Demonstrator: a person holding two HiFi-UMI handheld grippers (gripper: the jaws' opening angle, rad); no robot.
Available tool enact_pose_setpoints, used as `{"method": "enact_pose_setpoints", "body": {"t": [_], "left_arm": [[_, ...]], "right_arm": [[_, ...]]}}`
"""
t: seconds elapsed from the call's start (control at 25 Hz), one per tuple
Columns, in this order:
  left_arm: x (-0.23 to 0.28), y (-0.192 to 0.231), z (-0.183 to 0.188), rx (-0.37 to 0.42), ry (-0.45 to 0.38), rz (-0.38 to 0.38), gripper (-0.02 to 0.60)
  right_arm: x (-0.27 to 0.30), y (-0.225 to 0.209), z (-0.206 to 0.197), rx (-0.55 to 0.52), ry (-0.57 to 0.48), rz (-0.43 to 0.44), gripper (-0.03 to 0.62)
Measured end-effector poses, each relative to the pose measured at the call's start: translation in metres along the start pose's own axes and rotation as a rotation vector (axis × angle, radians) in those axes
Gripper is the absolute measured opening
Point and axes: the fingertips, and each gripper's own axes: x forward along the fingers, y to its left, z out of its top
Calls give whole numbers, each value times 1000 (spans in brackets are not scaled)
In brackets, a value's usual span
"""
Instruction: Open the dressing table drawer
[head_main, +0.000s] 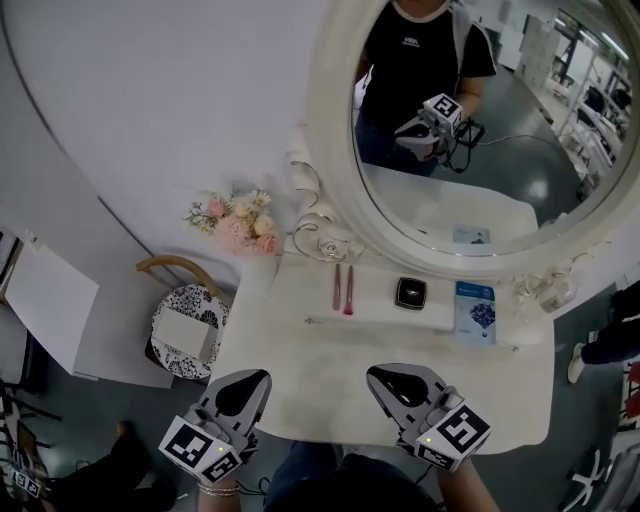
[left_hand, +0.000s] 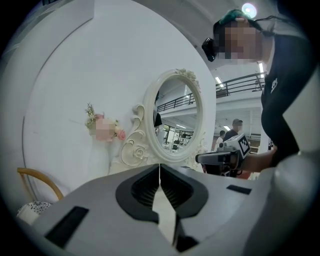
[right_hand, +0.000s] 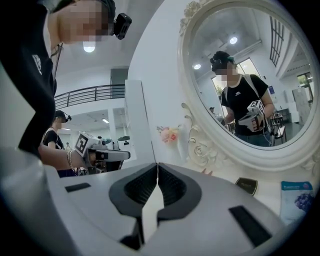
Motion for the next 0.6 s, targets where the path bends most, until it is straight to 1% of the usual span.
{"method": "enact_pose_setpoints", "body": {"t": [0.16,0.28,0.52,0.6], "left_arm": [[14,13,2,16,22,-35,20],[25,24,1,10,39,-66,20],[45,39,-14,1,125,-166,20],[51,44,-22,-7,149,-193,20]], "right_arm": [[11,-9,4,16,10,-26,20],[19,-15,8,25,10,-54,20],[33,-23,7,48,23,-120,20],[37,-25,10,58,-2,-137,20]]}}
